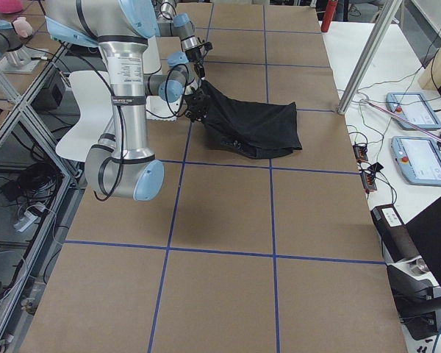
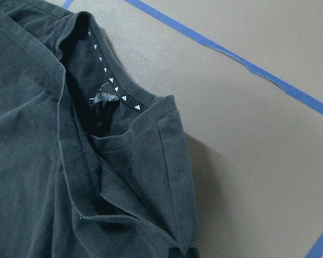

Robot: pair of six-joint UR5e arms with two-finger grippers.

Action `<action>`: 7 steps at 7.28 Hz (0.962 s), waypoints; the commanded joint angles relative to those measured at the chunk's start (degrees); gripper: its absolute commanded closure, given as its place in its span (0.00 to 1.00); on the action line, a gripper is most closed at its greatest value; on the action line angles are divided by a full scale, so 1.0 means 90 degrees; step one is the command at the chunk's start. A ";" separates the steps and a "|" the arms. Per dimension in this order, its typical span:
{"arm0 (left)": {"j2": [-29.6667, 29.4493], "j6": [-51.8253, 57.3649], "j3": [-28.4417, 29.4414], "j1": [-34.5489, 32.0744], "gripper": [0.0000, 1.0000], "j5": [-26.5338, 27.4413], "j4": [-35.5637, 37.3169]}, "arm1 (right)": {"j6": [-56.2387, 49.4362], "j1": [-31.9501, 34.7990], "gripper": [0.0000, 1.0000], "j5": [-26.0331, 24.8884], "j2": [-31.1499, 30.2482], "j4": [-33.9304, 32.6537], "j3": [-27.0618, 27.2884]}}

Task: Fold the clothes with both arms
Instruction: 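Lift the near edge with both grippers and fold it over toward the far edge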

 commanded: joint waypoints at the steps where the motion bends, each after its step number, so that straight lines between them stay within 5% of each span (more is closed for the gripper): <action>1: -0.0079 -0.0026 -0.0472 -0.0134 1.00 -0.0035 0.0061 | -0.0001 0.0290 1.00 0.0339 -0.0126 -0.0007 0.0371; 3: -0.0361 0.0217 -0.0329 -0.1165 1.00 -0.0403 0.0090 | -0.0504 0.1206 1.00 0.1140 0.0204 -0.0007 0.0179; 5: -0.1197 0.0267 0.0779 -0.2046 1.00 -0.1021 0.0061 | -0.1180 0.2465 1.00 0.2202 0.1186 -0.0007 -0.0977; 7: -0.1698 0.0257 0.1660 -0.2526 1.00 -0.1186 0.0002 | -0.2105 0.3112 1.00 0.2451 0.1854 0.0002 -0.2045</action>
